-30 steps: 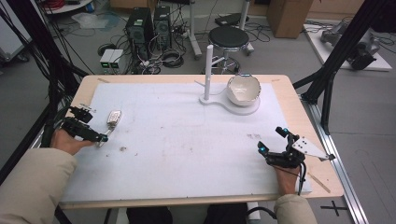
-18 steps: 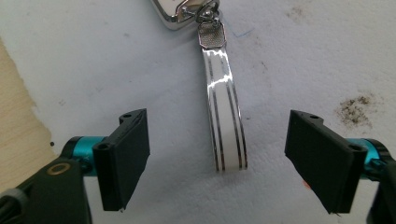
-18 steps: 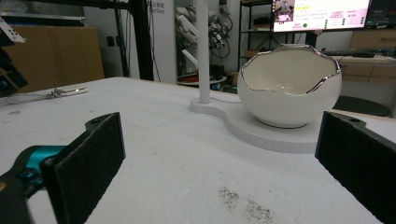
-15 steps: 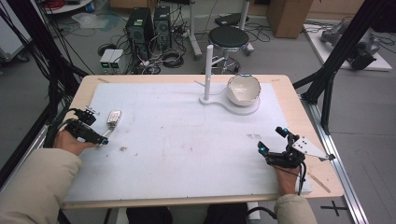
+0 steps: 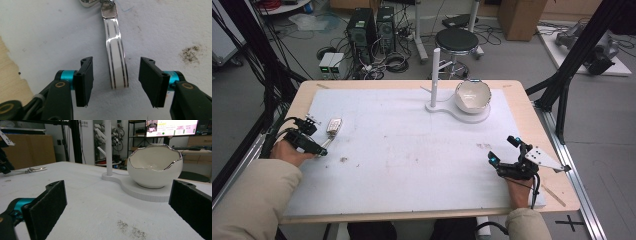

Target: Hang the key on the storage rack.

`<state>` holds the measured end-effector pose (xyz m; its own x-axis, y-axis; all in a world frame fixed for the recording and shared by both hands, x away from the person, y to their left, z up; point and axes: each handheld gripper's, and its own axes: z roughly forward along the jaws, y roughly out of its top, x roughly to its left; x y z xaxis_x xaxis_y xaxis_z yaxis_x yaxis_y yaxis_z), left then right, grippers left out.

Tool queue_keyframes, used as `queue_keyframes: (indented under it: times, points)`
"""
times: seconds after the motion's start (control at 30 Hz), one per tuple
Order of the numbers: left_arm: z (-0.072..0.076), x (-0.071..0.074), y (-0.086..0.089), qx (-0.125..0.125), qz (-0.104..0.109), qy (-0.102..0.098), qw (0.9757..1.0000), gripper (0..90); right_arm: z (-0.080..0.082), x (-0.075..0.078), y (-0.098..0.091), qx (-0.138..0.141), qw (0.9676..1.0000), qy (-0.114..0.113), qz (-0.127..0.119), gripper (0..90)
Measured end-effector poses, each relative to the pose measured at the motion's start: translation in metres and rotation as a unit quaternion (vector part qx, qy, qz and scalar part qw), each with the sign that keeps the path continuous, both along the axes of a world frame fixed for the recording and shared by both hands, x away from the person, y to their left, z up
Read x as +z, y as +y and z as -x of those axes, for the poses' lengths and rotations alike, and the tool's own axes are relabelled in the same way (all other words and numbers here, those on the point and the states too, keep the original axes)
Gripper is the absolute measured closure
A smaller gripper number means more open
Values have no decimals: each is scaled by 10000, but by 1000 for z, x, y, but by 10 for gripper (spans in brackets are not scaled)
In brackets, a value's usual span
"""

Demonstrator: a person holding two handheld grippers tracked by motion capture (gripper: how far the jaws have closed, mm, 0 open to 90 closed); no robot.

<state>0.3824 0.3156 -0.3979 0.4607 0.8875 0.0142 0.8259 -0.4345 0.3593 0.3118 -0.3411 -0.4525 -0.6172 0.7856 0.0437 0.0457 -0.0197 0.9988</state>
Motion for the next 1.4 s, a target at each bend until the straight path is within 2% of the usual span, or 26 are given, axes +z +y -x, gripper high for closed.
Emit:
queue_keyframes:
  times: [0.23,0.37,0.4,0.47,0.6,0.77,1.1,1.23,1.33,1.4]
  points:
    - [-1,0,1,-3,85,112,9999,593,0,0,0,-7,10000,1,-1,6]
    - [-1,-2,-1,-26,66,112,9999,646,0,0,0,-8,10000,1,-2,6]
    - [-1,-3,-1,-55,16,89,9999,698,0,0,0,-1,10000,1,-1,6]
    - [-1,-3,-2,-70,-14,86,9999,735,0,0,0,-4,10000,3,-8,6]
    - [1,-3,-4,-164,-126,24,9998,741,0,0,0,-6,10000,2,-7,6]
    - [1,-2,-4,-232,-155,-30,9996,744,0,0,0,-4,10000,5,-11,6]
    - [5,1,-4,-357,-54,-250,9990,746,0,0,0,-30,10000,22,-17,6]
    - [8,8,-6,-520,62,-445,9976,747,0,0,-1,-47,9999,55,-72,6]
    - [11,15,-9,-730,181,-571,9955,747,-2,1,0,-40,10000,80,-14,6]
    - [12,20,-12,-864,289,-693,9934,747,-4,2,1,-25,9998,211,36,5]
